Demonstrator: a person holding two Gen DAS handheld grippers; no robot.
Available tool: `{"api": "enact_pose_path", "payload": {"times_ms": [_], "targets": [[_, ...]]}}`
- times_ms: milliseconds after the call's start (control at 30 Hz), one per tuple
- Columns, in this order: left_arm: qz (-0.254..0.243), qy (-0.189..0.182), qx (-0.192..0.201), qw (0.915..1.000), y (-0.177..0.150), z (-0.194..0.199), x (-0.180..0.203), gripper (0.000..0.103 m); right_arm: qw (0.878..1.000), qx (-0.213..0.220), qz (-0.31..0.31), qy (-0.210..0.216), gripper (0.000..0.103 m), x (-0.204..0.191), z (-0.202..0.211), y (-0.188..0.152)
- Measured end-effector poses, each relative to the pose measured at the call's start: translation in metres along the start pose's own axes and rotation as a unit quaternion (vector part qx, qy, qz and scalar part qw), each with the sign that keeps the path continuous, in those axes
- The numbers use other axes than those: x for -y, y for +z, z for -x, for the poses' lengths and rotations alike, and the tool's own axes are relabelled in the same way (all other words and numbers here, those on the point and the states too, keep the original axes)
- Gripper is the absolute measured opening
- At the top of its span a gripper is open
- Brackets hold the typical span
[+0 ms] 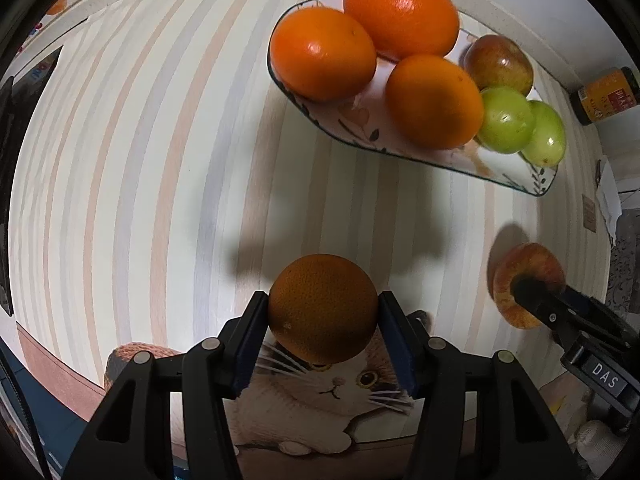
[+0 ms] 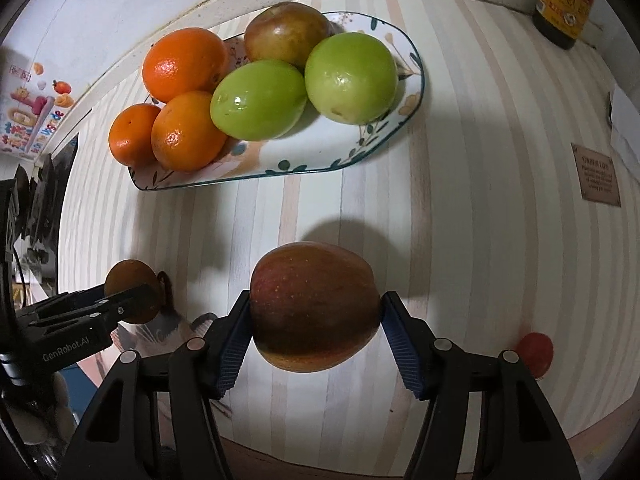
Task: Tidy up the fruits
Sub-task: 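Carry the orange and red apple over the plate and open both tools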
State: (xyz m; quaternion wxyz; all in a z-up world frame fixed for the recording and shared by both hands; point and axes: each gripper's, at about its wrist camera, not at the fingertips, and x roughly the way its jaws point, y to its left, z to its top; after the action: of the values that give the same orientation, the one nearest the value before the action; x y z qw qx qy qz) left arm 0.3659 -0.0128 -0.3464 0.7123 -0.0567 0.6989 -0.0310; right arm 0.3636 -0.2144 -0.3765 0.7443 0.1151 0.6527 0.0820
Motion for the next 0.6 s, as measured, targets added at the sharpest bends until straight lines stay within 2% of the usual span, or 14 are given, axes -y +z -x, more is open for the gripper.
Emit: {"api": "enact_pose_path", "payload": {"times_ms": [100, 300, 433, 600], "targets": [[0.003, -0.02, 0.011, 0.9997, 0.005, 0.019, 0.0, 0.053, 1.0, 0.01, -0.012, 0.015, 0.065, 0.004, 0.009, 0.002], [0.002, -0.058, 0.062, 0.9964, 0.036, 0.076, 0.004, 0.053, 0.997, 0.052, -0.033, 0.055, 0.065, 0.014, 0.055, 0.025], [-0.002, -0.047, 0.088, 0.995, 0.074, 0.1, 0.002, 0.053, 0.994, 0.088, -0.042, 0.057, 0.065, 0.019, 0.085, 0.055], [0.002, -0.022, 0.091, 0.9956, 0.113, 0.095, -0.01, 0.053, 0.992, 0.11, -0.051, 0.022, 0.065, 0.025, 0.094, 0.106]]}}
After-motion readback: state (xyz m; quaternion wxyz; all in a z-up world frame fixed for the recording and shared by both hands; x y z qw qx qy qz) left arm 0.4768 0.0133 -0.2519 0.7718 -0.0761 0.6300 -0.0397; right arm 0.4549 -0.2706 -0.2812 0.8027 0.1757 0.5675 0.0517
